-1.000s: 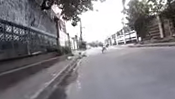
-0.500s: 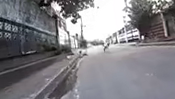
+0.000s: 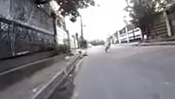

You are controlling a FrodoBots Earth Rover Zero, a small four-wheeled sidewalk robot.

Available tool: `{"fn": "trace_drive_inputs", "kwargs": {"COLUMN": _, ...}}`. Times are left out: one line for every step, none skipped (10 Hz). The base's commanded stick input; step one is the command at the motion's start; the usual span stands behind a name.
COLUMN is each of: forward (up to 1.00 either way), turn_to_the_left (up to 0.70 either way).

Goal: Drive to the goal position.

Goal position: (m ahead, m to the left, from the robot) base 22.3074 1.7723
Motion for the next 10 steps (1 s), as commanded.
{"fn": "trace_drive_inputs", "kwargs": {"forward": 1.0, "turn_to_the_left": 0.0}}
{"fn": "trace_drive_inputs", "kwargs": {"forward": 1.0, "turn_to_the_left": 0.0}}
{"fn": "trace_drive_inputs", "kwargs": {"forward": 1.0, "turn_to_the_left": 0.0}}
{"fn": "trace_drive_inputs", "kwargs": {"forward": 1.0, "turn_to_the_left": 0.0}}
{"fn": "trace_drive_inputs", "kwargs": {"forward": 1.0, "turn_to_the_left": 0.0}}
{"fn": "trace_drive_inputs", "kwargs": {"forward": 1.0, "turn_to_the_left": 0.0}}
{"fn": "trace_drive_inputs", "kwargs": {"forward": 1.0, "turn_to_the_left": 0.0}}
{"fn": "trace_drive_inputs", "kwargs": {"forward": 1.0, "turn_to_the_left": 0.0}}
{"fn": "trace_drive_inputs", "kwargs": {"forward": 1.0, "turn_to_the_left": 0.0}}
{"fn": "trace_drive_inputs", "kwargs": {"forward": 1.0, "turn_to_the_left": 0.0}}
